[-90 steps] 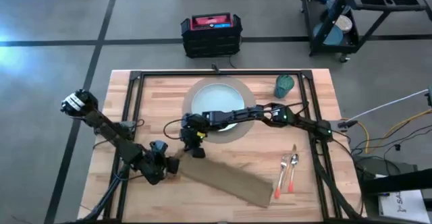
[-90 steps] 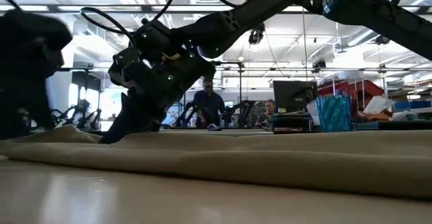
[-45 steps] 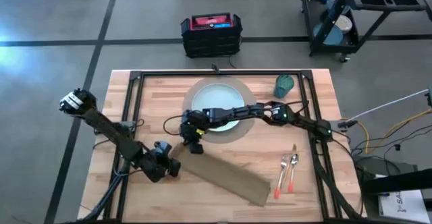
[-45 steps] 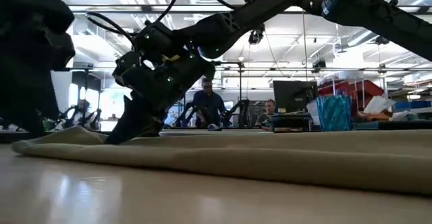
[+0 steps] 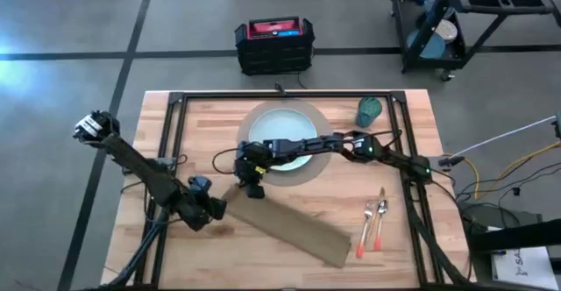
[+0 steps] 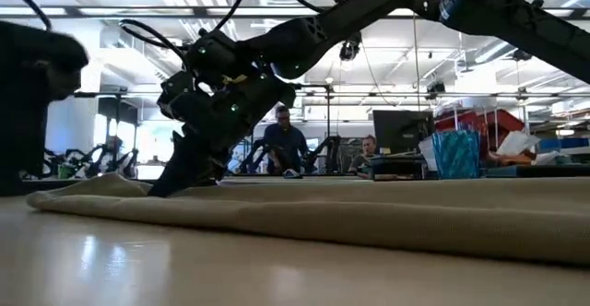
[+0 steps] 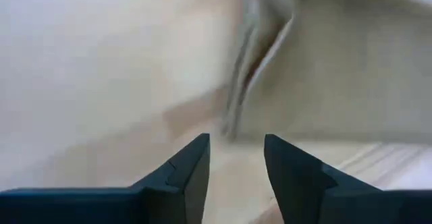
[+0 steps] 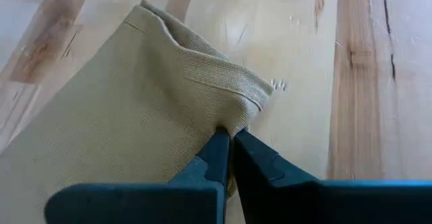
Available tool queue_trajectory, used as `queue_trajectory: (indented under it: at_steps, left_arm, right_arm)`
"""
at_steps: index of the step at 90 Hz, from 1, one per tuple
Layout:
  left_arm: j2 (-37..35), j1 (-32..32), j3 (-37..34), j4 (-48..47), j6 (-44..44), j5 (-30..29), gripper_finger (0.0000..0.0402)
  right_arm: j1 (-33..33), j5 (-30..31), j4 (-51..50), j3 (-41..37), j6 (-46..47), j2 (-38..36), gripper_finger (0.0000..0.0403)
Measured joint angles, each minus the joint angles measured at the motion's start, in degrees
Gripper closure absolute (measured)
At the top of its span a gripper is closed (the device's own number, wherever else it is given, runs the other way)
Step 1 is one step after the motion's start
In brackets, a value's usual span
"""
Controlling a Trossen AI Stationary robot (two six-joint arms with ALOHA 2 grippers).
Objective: Set table place
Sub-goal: Fold the brown table napkin
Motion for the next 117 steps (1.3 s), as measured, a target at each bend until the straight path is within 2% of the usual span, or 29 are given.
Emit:
queue_trajectory:
  at_steps: [38, 58, 73, 97, 108, 117]
  left_arm:
    - [7.8, 0.3, 0.2, 3.7, -1.5, -2.1, 0.0159]
    - [7.9, 0.3, 0.1, 7.3, -1.5, -6.1, 0.0135]
    - [8.3, 0.3, 0.0, 9.6, -1.5, -9.2, 0.0142]
    - [10.9, 0.4, -0.1, 14.3, -1.1, -13.6, 0.0175]
    - [12.4, 0.4, 0.0, 14.8, -1.1, -14.0, 0.0202]
    - [12.8, 0.4, 0.0, 14.5, -1.2, -14.0, 0.0242]
  right_arm:
    - [0.0, -0.2, 0.1, 0.0, -1.1, 0.0, 0.0403]
    - [0.0, -0.3, 0.1, 0.0, -1.1, 0.0, 0.0403]
    - [0.0, -0.3, 0.2, 0.0, -1.0, 0.0, 0.0403]
    - [0.0, -0.3, 0.2, 0.0, -0.9, 0.0, 0.0403]
    - [0.0, -0.3, 0.2, 0.0, -0.9, 0.0, 0.0403]
    - [0.0, -0.3, 0.2, 0.0, -0.8, 0.0, 0.0403]
